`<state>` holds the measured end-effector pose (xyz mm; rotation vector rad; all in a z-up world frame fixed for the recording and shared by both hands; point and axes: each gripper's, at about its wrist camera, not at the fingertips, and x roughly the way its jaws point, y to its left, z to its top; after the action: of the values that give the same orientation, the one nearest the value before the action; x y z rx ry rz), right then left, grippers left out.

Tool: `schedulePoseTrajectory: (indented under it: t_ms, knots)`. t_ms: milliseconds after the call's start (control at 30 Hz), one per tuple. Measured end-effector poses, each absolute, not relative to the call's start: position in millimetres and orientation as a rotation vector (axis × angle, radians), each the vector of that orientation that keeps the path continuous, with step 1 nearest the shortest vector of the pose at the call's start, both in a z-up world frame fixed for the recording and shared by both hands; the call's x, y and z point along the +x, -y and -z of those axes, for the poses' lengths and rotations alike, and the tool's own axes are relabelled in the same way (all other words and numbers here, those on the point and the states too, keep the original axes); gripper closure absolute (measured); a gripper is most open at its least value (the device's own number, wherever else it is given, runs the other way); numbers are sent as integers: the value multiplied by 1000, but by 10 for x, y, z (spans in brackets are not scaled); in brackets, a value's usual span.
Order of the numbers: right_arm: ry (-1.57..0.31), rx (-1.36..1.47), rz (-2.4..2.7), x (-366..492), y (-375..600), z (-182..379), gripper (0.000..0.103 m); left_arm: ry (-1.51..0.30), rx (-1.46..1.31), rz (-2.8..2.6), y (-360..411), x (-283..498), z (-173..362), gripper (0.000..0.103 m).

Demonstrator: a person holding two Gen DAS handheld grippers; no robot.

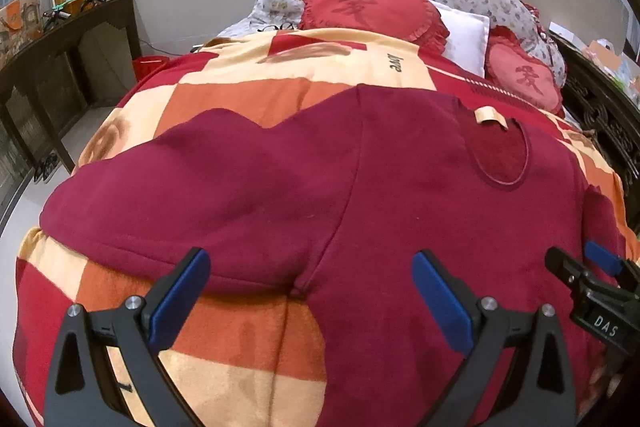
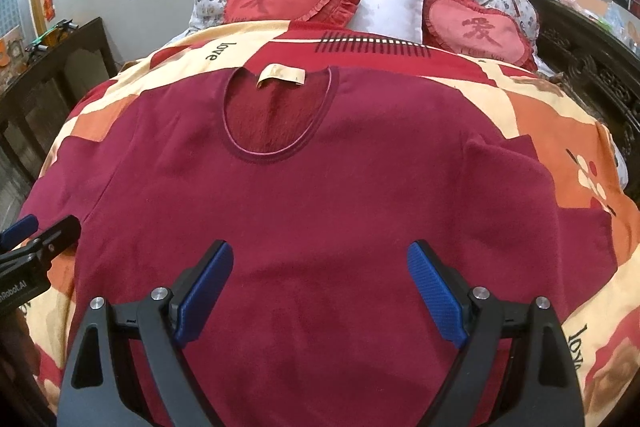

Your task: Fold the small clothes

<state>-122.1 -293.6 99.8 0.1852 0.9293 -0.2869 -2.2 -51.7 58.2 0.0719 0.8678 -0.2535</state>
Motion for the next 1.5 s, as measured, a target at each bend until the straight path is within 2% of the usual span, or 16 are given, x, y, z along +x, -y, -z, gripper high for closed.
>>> schedulePoseTrajectory:
  t_ms: [433, 800, 933, 1167, 1267, 1333, 1400, 1500]
  knots:
    - [-949, 201, 292, -1191, 2959, -933, 0, -870, 69, 251, 496, -12, -565, 1]
    - [-956, 209, 283, -1157, 2930, -914, 0, -894, -28, 197, 73, 174, -635, 1]
    - [-958, 207, 273, -1148, 2929, -927, 0, -898, -112, 169, -312, 241, -711, 1]
    - [-958, 259, 251, -1146, 2934, -934, 0, -911, -404, -75, -1630, 483, -657, 2]
    - [-963, 265, 231, -1123, 2878, -939, 0, -934, -572, -161, -2120, 606, -489, 5]
    - [-968, 247, 221, -1100, 2825, -946, 0, -974, -624, -187, -2306, 712, -361, 18]
    - [-974, 231, 212, -1083, 2781, -941, 0, -1000, -668, -196, -2443, 834, -234, 24]
    - [-986, 221, 204, -1057, 2752, -930, 0, -1023, -722, -216, -2529, 969, -59, 27]
